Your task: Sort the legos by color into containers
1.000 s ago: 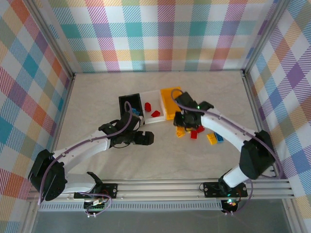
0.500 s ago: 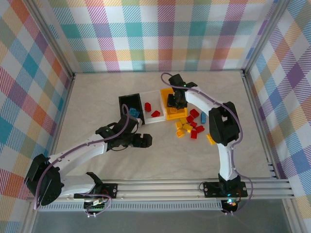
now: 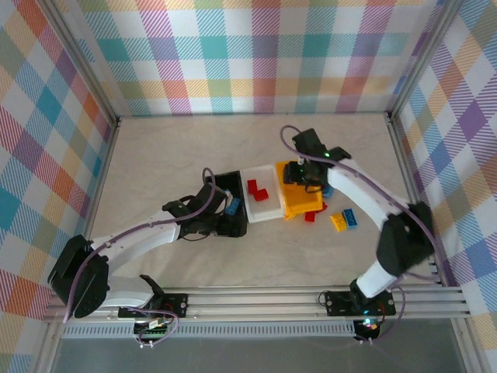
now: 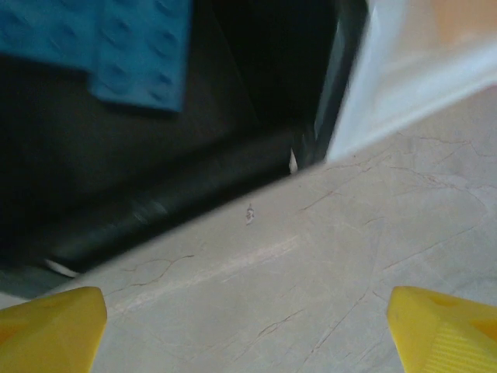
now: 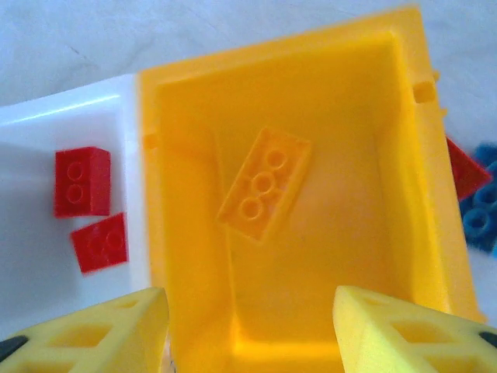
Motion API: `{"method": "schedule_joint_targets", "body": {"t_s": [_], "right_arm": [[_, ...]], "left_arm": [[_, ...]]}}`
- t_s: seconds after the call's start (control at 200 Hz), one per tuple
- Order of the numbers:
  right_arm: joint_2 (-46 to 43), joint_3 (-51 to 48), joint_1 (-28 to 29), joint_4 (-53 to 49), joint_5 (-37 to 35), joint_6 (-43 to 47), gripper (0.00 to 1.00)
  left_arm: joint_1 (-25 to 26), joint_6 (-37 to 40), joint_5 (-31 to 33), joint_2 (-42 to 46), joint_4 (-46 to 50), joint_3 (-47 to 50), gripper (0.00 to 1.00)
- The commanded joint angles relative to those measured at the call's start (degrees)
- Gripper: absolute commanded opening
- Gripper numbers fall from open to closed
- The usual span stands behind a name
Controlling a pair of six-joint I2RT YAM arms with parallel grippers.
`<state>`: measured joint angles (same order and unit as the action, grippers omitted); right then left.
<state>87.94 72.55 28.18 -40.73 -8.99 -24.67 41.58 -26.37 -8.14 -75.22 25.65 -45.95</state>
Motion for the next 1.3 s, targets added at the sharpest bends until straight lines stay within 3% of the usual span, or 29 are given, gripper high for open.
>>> {"method": "schedule_joint_targets", "body": {"t_s": [0.0,0.315,0.465,0.71,1.295], "right_arm": [[-3.79,-9.58,-0.09,-0.75,0.56,-1.70,0.58],[-7.32,-16.51,-0.55,5.00,4.22,-2.52,0.57],[-2.25,-10.79,-0.60,3.27,5.88,-1.56,0.57],[-2.83,-8.61,2.16,4.22,5.08,-4.17,0.57],[11.11,3.40,6.54,3.78,6.74,-3.23,0.58]], "left_arm": [[1.19,-0.80,-1.53,-2.92,-2.98,-2.37,0.93],[3.05,-0.70,0.07,-8.03,-2.64,-6.60,0.93],[2.99,-0.14,0.93,-8.56,-1.63,-7.05,0.93],[2.54,0.24,2.69,-5.62,0.40,-6.02,0.94],[-0.70,1.14,2.37,-1.02,1.53,-2.76,0.94]]}}
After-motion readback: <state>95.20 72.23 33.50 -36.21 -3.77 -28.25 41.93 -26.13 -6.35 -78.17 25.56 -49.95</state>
